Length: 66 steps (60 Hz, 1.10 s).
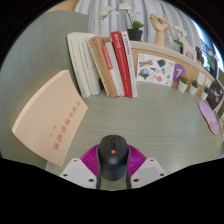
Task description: Arrange mouse
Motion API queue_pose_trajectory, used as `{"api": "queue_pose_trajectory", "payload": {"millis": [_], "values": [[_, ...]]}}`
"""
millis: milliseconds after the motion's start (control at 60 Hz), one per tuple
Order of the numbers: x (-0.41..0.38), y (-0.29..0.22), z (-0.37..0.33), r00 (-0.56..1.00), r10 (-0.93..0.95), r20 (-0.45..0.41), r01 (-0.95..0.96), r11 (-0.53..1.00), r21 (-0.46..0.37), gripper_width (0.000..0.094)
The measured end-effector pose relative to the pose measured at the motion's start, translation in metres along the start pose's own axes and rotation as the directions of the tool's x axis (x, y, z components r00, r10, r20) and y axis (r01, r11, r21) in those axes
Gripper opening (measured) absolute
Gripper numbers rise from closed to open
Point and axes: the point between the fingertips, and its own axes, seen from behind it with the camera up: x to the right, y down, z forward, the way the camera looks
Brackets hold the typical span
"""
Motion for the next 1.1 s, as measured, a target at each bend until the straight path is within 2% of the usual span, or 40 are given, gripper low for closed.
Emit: {"api": "queue_pose_trajectory", "payload": {"millis": [50,100,267,367,433,567,650,783,950,1100], "values": [[0.009,-0.002,-0.001,1.000,-0.025,0.015,0.026,0.999,-0.024,0.0335],[0.017,-0.015,-0.008,0.998,-0.033,0.048,0.034,0.999,-0.013,0.0338],[0.101,-0.111,-0.061,0.994,-0.066,0.090,0.053,0.989,0.136,0.0339],[0.180,-0.182,-0.106,0.994,-0.085,0.066,0.065,0.964,0.259,0.0338],[0.243,-0.223,-0.131,0.995,-0.100,0.011,0.090,0.939,0.333,0.0338],[0.367,-0.267,-0.151,0.997,-0.047,-0.069,0.070,0.912,0.403,0.0338],[0.437,-0.265,-0.135,0.994,-0.006,-0.105,0.047,0.920,0.389,0.0336],[0.522,-0.219,-0.078,0.988,0.004,-0.155,0.036,0.967,0.254,0.0334],[0.562,-0.150,-0.006,0.988,0.039,-0.148,-0.025,0.995,0.097,0.0335],[0.568,-0.107,0.030,0.989,0.083,-0.123,-0.080,0.996,0.028,0.0336]]}}
